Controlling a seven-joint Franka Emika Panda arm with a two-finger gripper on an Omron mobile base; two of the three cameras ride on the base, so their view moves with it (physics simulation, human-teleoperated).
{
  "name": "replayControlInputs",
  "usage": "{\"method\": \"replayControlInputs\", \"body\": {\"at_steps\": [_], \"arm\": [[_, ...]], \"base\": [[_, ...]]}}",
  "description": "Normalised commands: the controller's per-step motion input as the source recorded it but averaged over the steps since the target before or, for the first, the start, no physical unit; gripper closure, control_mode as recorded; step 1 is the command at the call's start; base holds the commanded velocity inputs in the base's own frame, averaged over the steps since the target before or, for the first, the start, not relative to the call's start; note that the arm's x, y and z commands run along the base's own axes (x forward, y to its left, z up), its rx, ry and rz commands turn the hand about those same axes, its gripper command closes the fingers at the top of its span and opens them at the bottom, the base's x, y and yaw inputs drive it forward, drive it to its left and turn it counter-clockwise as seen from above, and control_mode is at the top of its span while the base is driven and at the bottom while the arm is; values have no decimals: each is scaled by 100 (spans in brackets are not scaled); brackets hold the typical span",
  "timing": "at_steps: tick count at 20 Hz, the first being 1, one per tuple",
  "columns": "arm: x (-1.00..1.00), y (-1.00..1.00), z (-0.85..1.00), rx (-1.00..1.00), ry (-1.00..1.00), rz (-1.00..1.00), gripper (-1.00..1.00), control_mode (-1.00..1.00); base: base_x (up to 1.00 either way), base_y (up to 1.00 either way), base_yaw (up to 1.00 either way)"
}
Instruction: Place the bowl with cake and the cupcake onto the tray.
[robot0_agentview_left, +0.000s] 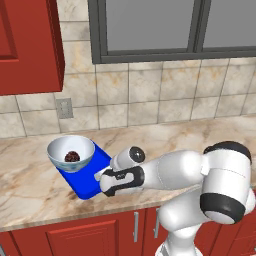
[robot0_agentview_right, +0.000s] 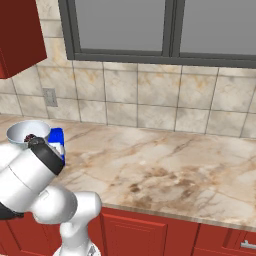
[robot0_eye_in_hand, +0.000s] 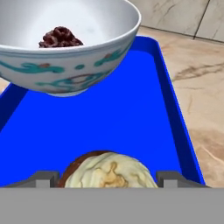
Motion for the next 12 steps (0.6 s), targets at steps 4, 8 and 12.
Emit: {"method": "replayControlInputs", "body": {"at_steps": [4, 8, 12], "arm": [[3, 10, -2, 0, 0, 0, -100, -100], [0, 4, 0, 0, 0, 0, -100, -100], [0, 0, 16, 0, 0, 0, -100, -100]], "base": [[0, 0, 0], [0, 0, 0], [0, 0, 0]]}}
